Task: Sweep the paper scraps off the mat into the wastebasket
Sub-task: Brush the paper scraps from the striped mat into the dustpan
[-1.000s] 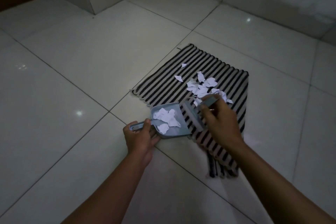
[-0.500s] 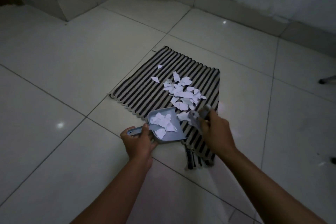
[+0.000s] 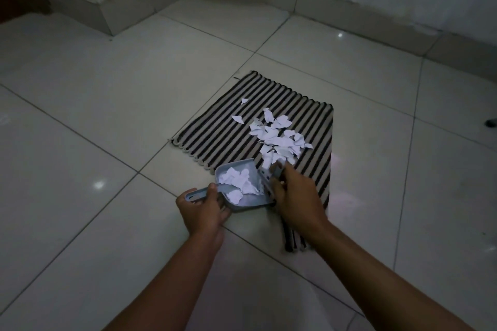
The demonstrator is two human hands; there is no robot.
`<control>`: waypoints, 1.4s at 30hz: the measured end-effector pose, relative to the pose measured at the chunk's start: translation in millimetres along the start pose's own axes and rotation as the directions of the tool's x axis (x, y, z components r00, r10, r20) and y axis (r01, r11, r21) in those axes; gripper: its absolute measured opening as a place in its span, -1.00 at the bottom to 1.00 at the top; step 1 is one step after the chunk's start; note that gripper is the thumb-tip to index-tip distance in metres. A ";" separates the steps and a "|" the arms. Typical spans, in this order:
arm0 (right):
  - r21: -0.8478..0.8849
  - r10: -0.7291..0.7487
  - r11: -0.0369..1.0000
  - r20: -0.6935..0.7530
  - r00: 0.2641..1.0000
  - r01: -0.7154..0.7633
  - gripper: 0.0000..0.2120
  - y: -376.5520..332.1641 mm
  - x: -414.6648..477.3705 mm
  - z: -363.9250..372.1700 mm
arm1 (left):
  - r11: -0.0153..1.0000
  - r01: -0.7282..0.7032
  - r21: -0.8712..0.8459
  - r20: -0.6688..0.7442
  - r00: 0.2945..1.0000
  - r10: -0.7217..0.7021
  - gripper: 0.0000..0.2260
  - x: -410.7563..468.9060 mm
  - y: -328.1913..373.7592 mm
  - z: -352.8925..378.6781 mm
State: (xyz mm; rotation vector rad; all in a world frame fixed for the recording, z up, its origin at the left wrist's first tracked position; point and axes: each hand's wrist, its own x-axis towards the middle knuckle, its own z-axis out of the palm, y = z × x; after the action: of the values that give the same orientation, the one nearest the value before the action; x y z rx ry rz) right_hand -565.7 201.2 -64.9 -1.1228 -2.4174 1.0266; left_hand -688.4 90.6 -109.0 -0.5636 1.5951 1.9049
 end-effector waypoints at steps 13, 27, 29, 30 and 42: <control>-0.088 -0.036 0.996 -0.047 0.998 0.032 -0.83 8.4 46.9 -10.0 | 0.999 0.030 0.039 0.075 0.997 -0.033 -0.69 28.3 19.4 12.1; -0.009 -0.086 0.996 0.144 0.986 0.088 -0.79 -6.6 24.4 12.5 | 0.997 0.048 0.056 0.121 0.991 -0.054 -0.62 42.8 16.2 0.8; 0.037 -0.103 0.994 0.121 0.987 0.099 -0.81 -9.3 24.9 8.9 | 0.998 0.046 0.048 0.132 0.990 -0.052 -0.61 44.5 16.5 2.9; 0.049 -0.093 0.995 0.088 0.992 0.089 -0.80 -7.9 28.7 2.5 | 0.998 0.045 0.051 0.133 0.990 -0.051 -0.61 44.8 17.7 3.8; -0.062 -0.126 0.990 0.061 0.990 0.130 -0.84 10.7 38.7 -4.7 | 0.998 0.031 0.060 0.151 0.988 -0.040 -0.68 49.0 21.7 6.8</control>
State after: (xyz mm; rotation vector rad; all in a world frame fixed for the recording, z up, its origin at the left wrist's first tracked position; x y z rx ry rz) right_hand -582.8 237.4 -70.6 -0.9567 -2.5485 0.9571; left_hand -738.8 102.9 -123.8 -0.4090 1.5265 1.8234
